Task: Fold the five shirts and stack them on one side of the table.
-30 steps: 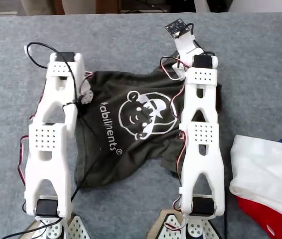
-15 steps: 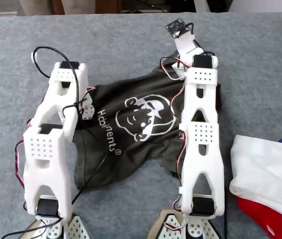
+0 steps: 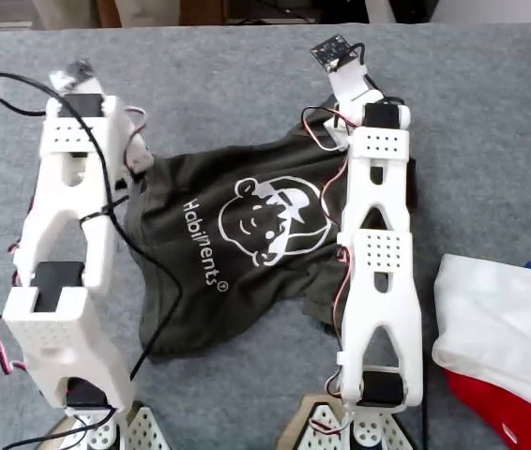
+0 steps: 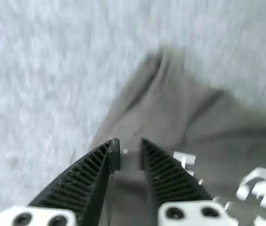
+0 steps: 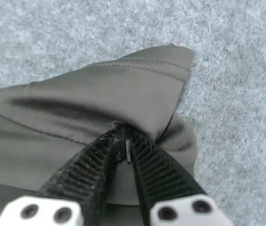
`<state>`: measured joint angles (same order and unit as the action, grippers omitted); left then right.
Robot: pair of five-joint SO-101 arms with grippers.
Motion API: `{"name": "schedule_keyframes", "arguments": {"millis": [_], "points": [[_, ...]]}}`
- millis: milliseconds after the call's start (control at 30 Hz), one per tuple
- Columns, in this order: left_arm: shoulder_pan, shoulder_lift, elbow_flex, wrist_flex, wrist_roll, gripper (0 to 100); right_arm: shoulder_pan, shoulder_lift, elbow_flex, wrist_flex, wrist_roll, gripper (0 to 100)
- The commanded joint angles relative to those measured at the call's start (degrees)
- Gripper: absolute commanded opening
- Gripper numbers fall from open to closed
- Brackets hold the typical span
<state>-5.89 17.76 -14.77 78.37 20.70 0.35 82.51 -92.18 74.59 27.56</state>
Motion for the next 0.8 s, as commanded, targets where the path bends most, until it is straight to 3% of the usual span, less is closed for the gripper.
{"name": "schedule_keyframes", "arguments": {"millis": [0,167,300,600,767], "points": [[-1.93,0.75,-0.7,-8.53,3.08,18,0.13,-0.31,-3.12,-1.14,0.44,0.8],[-2.02,10.59,-6.15,-13.36,7.3,20,0.13,-0.31,-3.12,-1.14,0.44,0.8],[-0.88,20.0,-18.2,-6.33,7.65,20,0.13,-0.31,-3.12,-1.14,0.44,0.8],[-2.81,37.58,-52.84,7.3,15.74,20,0.13,-0.31,-3.12,-1.14,0.44,0.8],[-2.2,44.26,-64.26,14.07,18.37,20,0.13,-0.31,-3.12,-1.14,0.44,0.8]]}}
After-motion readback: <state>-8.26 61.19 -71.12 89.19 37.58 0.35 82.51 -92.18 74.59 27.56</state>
